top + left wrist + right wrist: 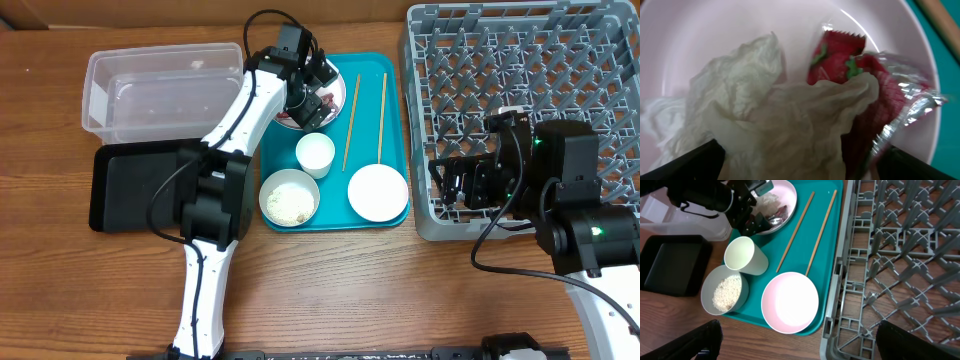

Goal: Sort waste into correct bins and load items into the dishwasher
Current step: 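Carry the trash with the left gripper into the clear plastic bin and release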

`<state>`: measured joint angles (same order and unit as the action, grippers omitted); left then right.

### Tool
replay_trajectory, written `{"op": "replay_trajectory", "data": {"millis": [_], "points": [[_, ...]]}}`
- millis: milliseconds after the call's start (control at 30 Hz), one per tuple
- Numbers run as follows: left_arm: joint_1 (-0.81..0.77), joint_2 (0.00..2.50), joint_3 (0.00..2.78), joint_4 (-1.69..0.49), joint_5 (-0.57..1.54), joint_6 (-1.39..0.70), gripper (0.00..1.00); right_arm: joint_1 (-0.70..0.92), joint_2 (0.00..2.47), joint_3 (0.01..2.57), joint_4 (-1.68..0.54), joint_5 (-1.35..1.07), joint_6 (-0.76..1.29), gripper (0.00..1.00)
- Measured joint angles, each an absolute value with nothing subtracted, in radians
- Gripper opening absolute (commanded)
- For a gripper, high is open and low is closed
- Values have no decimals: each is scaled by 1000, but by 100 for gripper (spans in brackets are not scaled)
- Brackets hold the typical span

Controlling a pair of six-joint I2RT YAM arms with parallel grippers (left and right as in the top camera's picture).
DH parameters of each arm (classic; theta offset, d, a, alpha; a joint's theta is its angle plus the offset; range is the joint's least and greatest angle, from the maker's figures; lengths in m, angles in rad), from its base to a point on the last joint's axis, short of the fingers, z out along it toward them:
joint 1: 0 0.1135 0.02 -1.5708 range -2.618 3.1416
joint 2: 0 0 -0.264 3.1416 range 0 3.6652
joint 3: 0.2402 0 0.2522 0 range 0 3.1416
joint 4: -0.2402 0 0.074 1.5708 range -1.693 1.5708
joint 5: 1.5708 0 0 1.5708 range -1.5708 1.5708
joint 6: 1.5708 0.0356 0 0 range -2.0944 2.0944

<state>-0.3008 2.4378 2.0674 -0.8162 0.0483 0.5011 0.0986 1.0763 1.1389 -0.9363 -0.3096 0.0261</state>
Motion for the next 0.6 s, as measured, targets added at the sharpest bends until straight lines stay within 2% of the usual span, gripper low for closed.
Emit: {"op": "replay_trajectory", "data": {"millis": [33, 100, 200, 333, 367, 600], "points": [[-301, 2445, 2067, -814, 50, 501, 94, 99, 1077, 1139, -936, -310, 26, 100], [-301, 2449, 2070, -810, 59, 501, 83, 99, 1077, 1139, -936, -309, 26, 100], [-301, 2452, 2074, -807, 60, 500, 56, 99, 1077, 1139, -936, -309, 26, 100], [-301, 2455, 2074, -807, 63, 503, 9, 99, 1077, 1139, -936, -309, 26, 100], [-301, 2456, 2074, -807, 63, 498, 4, 99, 1077, 1139, -935, -310, 26, 100], [-301, 2456, 2093, -826, 63, 406, 4, 99, 1077, 1139, -936, -310, 26, 100]]}}
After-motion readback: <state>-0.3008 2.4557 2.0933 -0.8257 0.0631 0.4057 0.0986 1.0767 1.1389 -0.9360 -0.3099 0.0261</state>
